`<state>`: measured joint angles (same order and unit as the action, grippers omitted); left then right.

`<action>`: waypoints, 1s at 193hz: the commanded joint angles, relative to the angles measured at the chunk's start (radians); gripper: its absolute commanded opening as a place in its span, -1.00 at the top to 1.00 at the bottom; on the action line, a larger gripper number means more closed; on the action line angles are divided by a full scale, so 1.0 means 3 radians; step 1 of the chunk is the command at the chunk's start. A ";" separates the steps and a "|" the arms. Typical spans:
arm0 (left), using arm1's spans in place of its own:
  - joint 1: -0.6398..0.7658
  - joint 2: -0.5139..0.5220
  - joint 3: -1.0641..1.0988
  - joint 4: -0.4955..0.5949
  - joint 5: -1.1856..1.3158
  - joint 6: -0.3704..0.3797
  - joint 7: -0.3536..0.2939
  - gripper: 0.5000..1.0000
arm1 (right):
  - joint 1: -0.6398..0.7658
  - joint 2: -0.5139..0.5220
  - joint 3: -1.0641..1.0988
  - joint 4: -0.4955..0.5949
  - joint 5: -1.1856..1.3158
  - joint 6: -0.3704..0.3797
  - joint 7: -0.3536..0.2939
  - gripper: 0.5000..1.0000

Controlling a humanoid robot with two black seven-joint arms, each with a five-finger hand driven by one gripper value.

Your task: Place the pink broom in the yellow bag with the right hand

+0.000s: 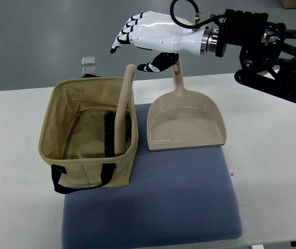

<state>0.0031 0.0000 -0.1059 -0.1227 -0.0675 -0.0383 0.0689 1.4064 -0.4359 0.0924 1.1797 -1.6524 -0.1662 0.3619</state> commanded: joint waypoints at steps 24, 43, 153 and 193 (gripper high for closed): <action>0.0000 0.0000 0.0000 0.0000 0.0000 -0.0005 0.0001 -1.00 | -0.0015 -0.0035 0.0055 0.0000 0.0057 -0.0019 0.0000 -0.33; 0.0000 0.0000 0.0000 0.0000 0.0000 0.0000 0.0001 -1.00 | -0.0101 -0.0101 0.0167 0.0000 0.0067 -0.0029 0.0000 -0.32; 0.0000 0.0000 0.0000 0.0000 0.0000 0.0000 0.0001 -1.00 | -0.1334 -0.0449 0.1379 -0.0251 0.3017 0.0293 -0.0296 -0.33; 0.0000 0.0000 0.0000 0.0000 0.0000 0.0000 0.0001 -1.00 | -0.1779 -0.0378 0.1901 -0.0409 0.3733 0.0549 -0.0347 -0.40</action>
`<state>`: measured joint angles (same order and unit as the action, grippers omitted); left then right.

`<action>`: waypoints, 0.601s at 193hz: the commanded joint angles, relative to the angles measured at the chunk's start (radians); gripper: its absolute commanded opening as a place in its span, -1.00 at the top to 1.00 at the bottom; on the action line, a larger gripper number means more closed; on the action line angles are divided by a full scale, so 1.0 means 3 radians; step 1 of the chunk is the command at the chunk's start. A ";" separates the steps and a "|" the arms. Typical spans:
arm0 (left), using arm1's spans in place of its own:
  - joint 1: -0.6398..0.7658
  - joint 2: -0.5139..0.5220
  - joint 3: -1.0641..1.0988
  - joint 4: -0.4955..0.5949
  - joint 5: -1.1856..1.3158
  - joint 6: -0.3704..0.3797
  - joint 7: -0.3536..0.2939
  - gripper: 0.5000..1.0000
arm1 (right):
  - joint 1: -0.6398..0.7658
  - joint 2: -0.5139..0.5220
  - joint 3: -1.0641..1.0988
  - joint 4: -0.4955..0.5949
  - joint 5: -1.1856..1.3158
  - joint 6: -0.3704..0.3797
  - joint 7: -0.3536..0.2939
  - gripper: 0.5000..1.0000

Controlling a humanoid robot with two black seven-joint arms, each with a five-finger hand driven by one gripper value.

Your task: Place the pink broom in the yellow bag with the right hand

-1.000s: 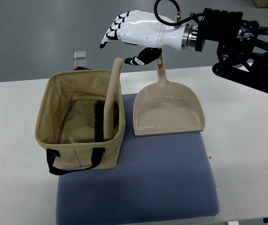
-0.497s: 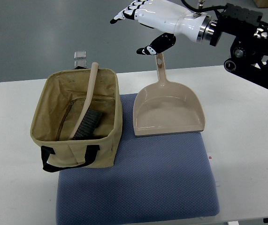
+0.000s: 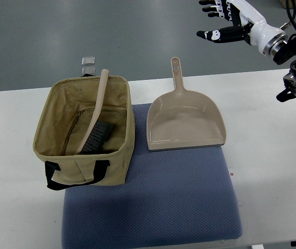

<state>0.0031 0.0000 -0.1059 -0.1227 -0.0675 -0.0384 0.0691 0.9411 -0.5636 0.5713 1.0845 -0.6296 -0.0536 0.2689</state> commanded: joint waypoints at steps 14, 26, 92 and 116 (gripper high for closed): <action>0.0000 0.0000 0.0000 0.0000 0.0000 0.0000 -0.0005 -1.00 | -0.0345 0.0130 0.0504 -0.0189 0.0483 0.0322 -0.0119 -0.41; 0.0000 0.0000 0.0000 0.0000 0.0000 0.0000 0.0000 -1.00 | -0.0442 0.0237 0.0703 -0.0332 0.0606 0.0455 -0.0206 -0.41; 0.0000 0.0000 0.0000 0.0000 0.0000 0.0000 0.0000 -1.00 | -0.0780 0.0810 0.1526 -0.1288 0.0662 0.1140 -0.0252 -0.70; 0.0000 0.0000 0.0000 0.0000 0.0000 0.0000 0.0000 -1.00 | -0.0872 0.0912 0.1639 -0.1365 0.0667 0.1217 -0.0242 -0.72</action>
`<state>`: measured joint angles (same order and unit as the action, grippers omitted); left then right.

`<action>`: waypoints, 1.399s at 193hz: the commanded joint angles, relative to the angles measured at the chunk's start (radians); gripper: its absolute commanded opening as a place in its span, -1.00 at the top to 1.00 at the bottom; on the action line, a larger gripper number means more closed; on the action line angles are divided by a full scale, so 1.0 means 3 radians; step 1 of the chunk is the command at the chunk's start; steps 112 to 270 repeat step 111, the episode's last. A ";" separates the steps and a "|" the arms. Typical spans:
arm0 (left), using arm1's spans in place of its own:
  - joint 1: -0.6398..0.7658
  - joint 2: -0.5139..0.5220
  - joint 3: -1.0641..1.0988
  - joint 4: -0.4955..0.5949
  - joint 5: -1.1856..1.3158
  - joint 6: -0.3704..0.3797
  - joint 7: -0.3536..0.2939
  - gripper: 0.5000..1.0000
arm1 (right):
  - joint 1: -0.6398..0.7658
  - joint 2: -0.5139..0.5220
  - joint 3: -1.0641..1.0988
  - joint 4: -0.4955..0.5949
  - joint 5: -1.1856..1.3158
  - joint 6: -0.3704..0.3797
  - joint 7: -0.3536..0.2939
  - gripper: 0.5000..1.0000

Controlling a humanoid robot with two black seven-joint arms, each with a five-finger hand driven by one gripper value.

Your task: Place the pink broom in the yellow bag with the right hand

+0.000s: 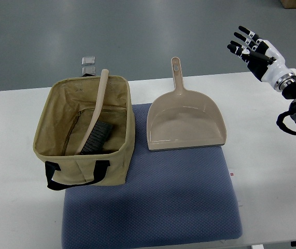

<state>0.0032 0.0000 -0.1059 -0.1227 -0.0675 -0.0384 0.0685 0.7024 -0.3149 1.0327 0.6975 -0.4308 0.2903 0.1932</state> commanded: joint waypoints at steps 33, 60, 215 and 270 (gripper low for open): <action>0.0000 0.0000 0.0000 0.0000 0.0000 0.0000 0.0002 -1.00 | -0.0168 0.0237 0.0255 -0.0101 0.0004 0.0060 0.0041 -0.72; 0.0000 0.0000 0.0000 0.0000 0.0000 0.0000 0.0002 -1.00 | -0.0214 0.0313 0.0290 -0.0111 0.0004 0.0065 0.0041 -0.72; 0.0000 0.0000 0.0000 0.0000 0.0000 0.0000 -0.0003 -1.00 | -0.0250 0.0324 0.0285 -0.0111 -0.0001 0.0070 0.0036 -0.72; 0.0000 0.0000 0.0000 0.0000 0.0000 0.0000 -0.0003 -1.00 | -0.0250 0.0324 0.0285 -0.0111 -0.0001 0.0070 0.0036 -0.72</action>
